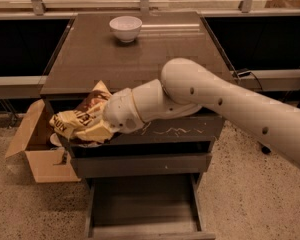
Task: Place brown chip bag into bottom drawer
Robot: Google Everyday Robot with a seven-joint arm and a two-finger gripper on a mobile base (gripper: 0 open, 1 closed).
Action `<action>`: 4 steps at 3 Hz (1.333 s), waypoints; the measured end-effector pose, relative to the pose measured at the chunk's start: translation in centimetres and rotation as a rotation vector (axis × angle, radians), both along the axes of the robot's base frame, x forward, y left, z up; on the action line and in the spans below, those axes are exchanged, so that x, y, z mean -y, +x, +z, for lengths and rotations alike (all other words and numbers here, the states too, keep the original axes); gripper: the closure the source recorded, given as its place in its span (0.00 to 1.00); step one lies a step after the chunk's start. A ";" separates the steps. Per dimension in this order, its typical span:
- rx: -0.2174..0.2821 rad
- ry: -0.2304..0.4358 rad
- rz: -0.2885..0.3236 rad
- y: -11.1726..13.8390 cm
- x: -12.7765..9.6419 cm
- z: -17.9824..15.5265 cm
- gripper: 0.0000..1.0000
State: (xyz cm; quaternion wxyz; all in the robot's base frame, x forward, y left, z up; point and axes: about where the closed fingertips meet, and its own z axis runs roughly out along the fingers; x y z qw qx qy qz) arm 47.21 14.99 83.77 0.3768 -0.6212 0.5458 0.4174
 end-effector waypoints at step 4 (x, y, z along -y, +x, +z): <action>-0.264 0.093 -0.008 -4.0 -0.8 -10.3 1.00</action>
Offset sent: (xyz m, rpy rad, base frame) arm -0.0383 0.0033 -0.1044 0.1094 0.2675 -0.0280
